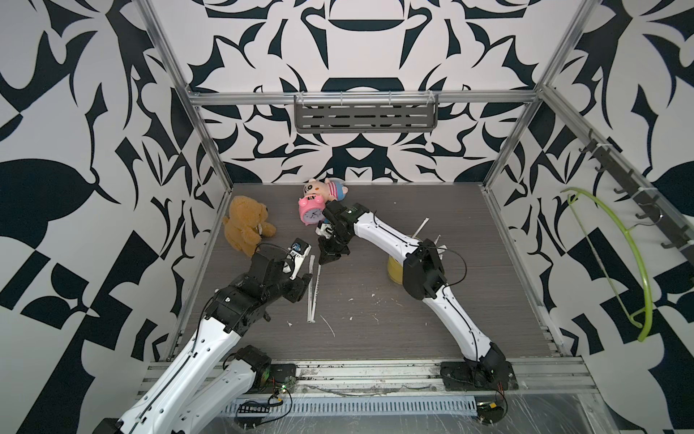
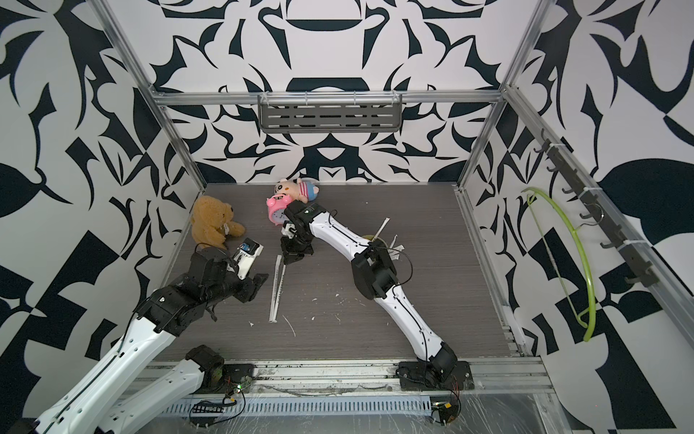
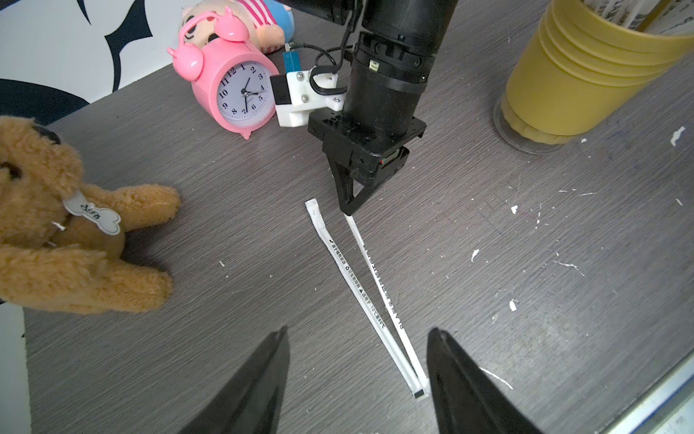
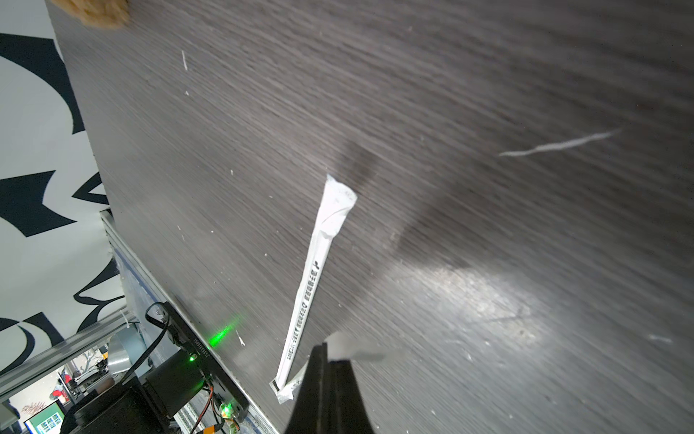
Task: Take the straws out of the storage container
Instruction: Place the straw at the center of the board.
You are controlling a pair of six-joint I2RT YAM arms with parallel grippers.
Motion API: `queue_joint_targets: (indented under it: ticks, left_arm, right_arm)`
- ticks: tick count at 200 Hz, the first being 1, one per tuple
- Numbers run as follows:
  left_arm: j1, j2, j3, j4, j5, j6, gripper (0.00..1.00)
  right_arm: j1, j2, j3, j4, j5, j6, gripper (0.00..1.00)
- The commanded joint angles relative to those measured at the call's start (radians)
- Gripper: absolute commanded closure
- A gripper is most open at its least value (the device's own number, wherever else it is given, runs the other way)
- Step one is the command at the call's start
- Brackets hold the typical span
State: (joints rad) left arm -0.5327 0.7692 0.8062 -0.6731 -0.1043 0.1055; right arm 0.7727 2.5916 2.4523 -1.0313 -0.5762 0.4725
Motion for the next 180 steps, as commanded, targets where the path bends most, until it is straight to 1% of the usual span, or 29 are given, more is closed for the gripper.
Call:
queue_joint_targets:
  ticks: [1, 50, 79, 97, 134, 180]
  left_arm:
    - [0.009, 0.001, -0.01, 0.011, 0.026, 0.01, 0.35]
    - [0.019, -0.005, -0.013, 0.018, 0.049, 0.008, 0.35]
    - [0.023, -0.007, -0.015, 0.019, 0.054, 0.007, 0.35]
    - [0.028, -0.008, -0.014, 0.018, 0.055, 0.005, 0.35]
    - [0.034, -0.012, -0.015, 0.02, 0.055, 0.005, 0.35]
    - [0.037, -0.014, -0.015, 0.02, 0.054, 0.003, 0.35]
  right_arm:
    - [0.002, -0.03, 0.011, 0.047, -0.035, 0.003, 1.0]
    - [0.002, -0.004, 0.014, 0.095, -0.061, 0.023, 0.99]
    - [0.002, 0.005, 0.008, 0.112, -0.074, 0.034, 0.93]
    - [0.002, 0.002, 0.002, 0.12, -0.073, 0.038, 0.87]
    - [0.001, -0.004, -0.004, 0.121, -0.065, 0.043, 0.86]
    - [0.002, -0.017, -0.038, 0.117, -0.036, 0.048, 0.81]
